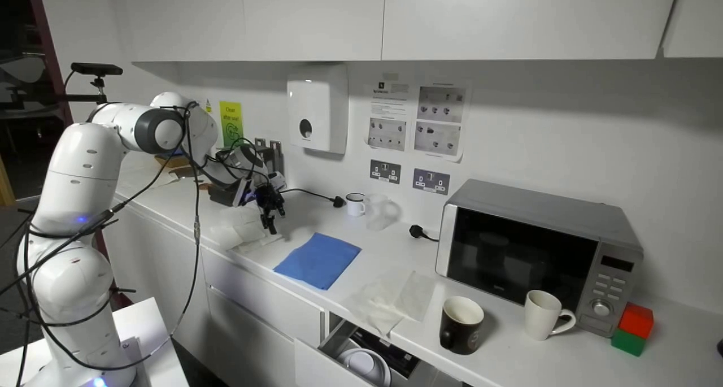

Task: Unfold the blue cloth

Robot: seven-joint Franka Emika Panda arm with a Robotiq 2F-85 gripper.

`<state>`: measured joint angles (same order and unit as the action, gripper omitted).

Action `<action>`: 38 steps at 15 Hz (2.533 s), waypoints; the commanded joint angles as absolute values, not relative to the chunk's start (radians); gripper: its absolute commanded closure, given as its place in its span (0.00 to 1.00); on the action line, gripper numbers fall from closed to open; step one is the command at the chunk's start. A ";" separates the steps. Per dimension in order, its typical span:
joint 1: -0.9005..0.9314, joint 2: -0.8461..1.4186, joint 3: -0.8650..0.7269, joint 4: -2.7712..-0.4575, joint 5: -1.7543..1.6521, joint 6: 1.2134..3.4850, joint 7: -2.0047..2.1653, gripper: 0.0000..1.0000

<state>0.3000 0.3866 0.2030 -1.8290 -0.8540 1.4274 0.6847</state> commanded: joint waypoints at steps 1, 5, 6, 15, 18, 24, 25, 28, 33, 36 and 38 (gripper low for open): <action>0.304 0.387 0.187 -1.820 -0.874 1.438 0.650 0.00; 0.301 0.383 0.190 -1.833 -0.877 1.472 0.610 0.00; 0.299 0.380 0.191 -1.839 -0.875 1.492 0.599 0.00; 0.280 0.362 0.163 -1.899 -0.859 1.613 0.565 0.00; 0.272 0.355 0.153 -1.924 -0.861 1.606 0.565 0.00; 0.276 0.371 0.137 -1.918 -0.870 1.583 0.554 0.00; 0.275 0.370 0.135 -1.919 -0.872 1.582 0.549 0.00; 0.270 0.364 0.127 -1.927 -0.870 1.578 0.543 0.00; 0.269 0.390 0.122 -1.904 -0.853 1.577 0.557 0.00; 0.260 0.387 0.120 -1.905 -0.852 1.577 0.538 0.00; 0.265 0.388 0.122 -1.904 -0.856 1.575 0.540 0.00</action>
